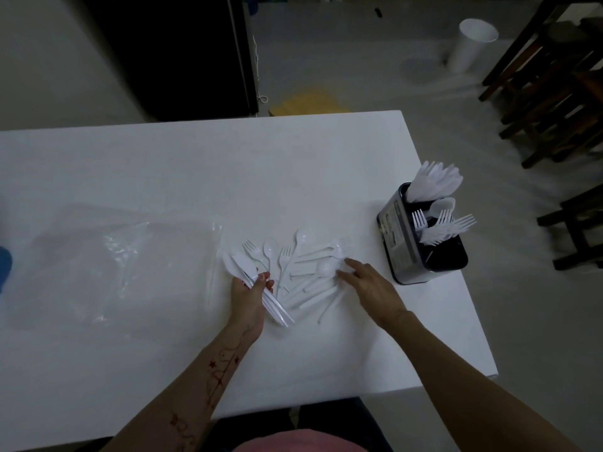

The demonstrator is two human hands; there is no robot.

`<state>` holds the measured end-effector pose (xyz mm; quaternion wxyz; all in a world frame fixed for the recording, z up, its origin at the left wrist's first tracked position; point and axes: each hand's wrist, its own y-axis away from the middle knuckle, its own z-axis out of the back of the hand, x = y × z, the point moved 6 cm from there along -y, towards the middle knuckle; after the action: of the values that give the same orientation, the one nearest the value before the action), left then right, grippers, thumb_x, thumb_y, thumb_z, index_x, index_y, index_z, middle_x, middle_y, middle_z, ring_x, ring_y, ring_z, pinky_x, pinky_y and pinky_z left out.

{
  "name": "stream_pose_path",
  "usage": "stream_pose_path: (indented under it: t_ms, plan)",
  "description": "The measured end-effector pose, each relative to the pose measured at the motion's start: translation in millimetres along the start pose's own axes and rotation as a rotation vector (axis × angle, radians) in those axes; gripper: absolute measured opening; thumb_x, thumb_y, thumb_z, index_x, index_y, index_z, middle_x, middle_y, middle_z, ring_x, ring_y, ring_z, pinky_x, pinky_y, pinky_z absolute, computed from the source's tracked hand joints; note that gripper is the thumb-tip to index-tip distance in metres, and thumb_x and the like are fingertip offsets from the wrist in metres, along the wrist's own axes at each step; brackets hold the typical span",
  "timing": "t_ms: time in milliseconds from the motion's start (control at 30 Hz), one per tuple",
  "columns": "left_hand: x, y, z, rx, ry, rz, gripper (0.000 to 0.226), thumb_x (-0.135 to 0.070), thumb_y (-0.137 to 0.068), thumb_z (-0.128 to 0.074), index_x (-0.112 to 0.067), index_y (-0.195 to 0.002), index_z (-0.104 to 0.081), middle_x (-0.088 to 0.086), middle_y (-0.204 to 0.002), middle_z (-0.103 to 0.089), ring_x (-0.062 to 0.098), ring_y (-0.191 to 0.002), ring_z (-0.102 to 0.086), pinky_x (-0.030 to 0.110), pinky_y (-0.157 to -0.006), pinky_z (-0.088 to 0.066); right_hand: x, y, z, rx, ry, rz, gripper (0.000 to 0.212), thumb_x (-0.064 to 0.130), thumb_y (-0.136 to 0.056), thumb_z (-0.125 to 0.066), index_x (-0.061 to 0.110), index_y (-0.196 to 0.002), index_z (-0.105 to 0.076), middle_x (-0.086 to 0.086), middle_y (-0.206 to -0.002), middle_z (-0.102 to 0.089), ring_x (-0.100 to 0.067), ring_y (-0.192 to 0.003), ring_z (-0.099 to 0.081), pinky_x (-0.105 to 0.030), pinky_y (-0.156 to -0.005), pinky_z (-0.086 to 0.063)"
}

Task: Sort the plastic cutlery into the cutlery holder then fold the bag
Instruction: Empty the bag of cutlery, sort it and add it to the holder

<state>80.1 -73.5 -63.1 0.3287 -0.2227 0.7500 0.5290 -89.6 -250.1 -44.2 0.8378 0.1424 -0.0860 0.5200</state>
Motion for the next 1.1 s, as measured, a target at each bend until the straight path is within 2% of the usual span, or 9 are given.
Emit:
stream_pose_path:
  t_ms: [67, 133, 333, 433, 567, 733, 867, 1033, 1100]
  plan:
    - [0.0, 0.6, 1.0, -0.007, -0.001, 0.005, 0.022, 0.002, -0.093, -0.053, -0.005, -0.113, -0.049, 0.005, -0.094, -0.062, 0.017, -0.08, -0.06, 0.029, -0.076, -0.051, 3.9, -1.3, -3.6, -0.005, 0.057, -0.022, 0.067, -0.015, -0.058, -0.076, 0.013, -0.118, -0.066, -0.017, -0.131, -0.059, -0.032, -0.095, -0.065, -0.035, -0.054, -0.057]
    - [-0.5, 1.2, 1.7, -0.021, 0.013, 0.008, 0.017, 0.003, -0.093, -0.052, -0.009, -0.105, -0.051, 0.006, -0.092, -0.062, 0.018, -0.079, -0.06, 0.03, -0.078, -0.051, 24.0, -2.3, -8.1, -0.019, 0.1, 0.039, 0.066, -0.006, -0.063, -0.075, 0.017, -0.124, -0.064, -0.016, -0.133, -0.058, -0.033, -0.099, -0.062, -0.036, -0.057, -0.056]
    - [-4.8, 1.2, 2.4, -0.039, -0.013, -0.006, 0.018, 0.001, -0.092, -0.054, -0.008, -0.108, -0.052, 0.005, -0.093, -0.063, 0.017, -0.08, -0.061, 0.03, -0.078, -0.051, 69.7, -0.7, -39.3, 0.098, 0.127, 0.183, 0.075, 0.023, -0.073, -0.082, 0.027, -0.14, -0.047, -0.015, -0.149, -0.044, -0.038, -0.131, -0.048, -0.043, -0.09, -0.053]
    - [-5.1, 0.0, 2.2, -0.037, -0.013, -0.002, 0.019, 0.002, -0.093, -0.053, -0.006, -0.109, -0.05, 0.005, -0.093, -0.062, 0.016, -0.078, -0.061, 0.03, -0.078, -0.051, 62.7, 1.9, -36.3, 0.088, 0.085, 0.202, 0.081, 0.007, -0.068, -0.082, 0.024, -0.14, -0.049, -0.017, -0.148, -0.044, -0.04, -0.133, -0.045, -0.044, -0.093, -0.051]
    - [-1.4, -1.0, 2.8, -0.027, -0.002, 0.018, 0.024, 0.001, -0.092, -0.054, -0.006, -0.115, -0.05, 0.006, -0.094, -0.063, 0.017, -0.079, -0.061, 0.031, -0.079, -0.051, 34.6, 9.0, -30.9, 0.068, 0.06, 0.252, 0.079, -0.007, -0.074, -0.052, 0.027, -0.145, -0.041, -0.016, -0.153, -0.036, -0.041, -0.14, -0.035, -0.052, -0.099, -0.048]
    - [4.8, -1.6, 2.5, -0.02, 0.036, 0.073, 0.02, -0.004, -0.097, -0.048, -0.004, -0.117, -0.052, 0.006, -0.094, -0.064, 0.017, -0.082, -0.063, 0.016, -0.06, -0.056, 10.3, 10.0, -28.7, 0.088, 0.064, 0.246, 0.109, -0.025, -0.051, -0.067, 0.025, -0.143, -0.04, -0.015, -0.152, -0.039, -0.04, -0.139, -0.035, -0.043, -0.097, -0.052]
    - [9.4, -2.3, 0.1, 0.023, 0.013, 0.124, 0.014, -0.005, -0.098, -0.046, -0.002, -0.11, -0.053, 0.008, -0.09, -0.06, 0.016, -0.079, -0.06, 0.015, -0.06, -0.056, 19.0, 9.5, -22.8, 0.071, 0.085, 0.201, 0.094, -0.016, -0.049, -0.077, 0.021, -0.133, -0.057, -0.013, -0.145, -0.049, -0.036, -0.131, -0.05, -0.034, -0.078, -0.057]
    - [9.2, 0.2, -14.8, 0.132, -0.055, 0.162, 0.01, -0.002, -0.098, -0.045, -0.002, -0.092, -0.053, 0.011, -0.087, -0.059, 0.018, -0.083, -0.06, 0.029, -0.089, -0.05, 30.4, 10.2, -11.4, -0.031, 0.076, 0.14, 0.07, -0.012, -0.054, -0.078, 0.015, -0.117, -0.066, -0.014, -0.13, -0.061, -0.035, -0.112, -0.062, -0.037, -0.076, -0.057]
    - [3.0, 0.8, -24.2, 0.155, -0.166, 0.121, 0.01, -0.005, -0.099, -0.045, -0.006, -0.093, -0.052, 0.009, -0.092, -0.062, 0.02, -0.091, -0.058, 0.029, -0.092, -0.045, 28.6, 12.2, -4.6, -0.054, 0.073, 0.143, 0.062, -0.011, -0.054, -0.077, 0.016, -0.109, -0.068, -0.013, -0.124, -0.065, -0.033, -0.106, -0.063, -0.036, -0.073, -0.057]
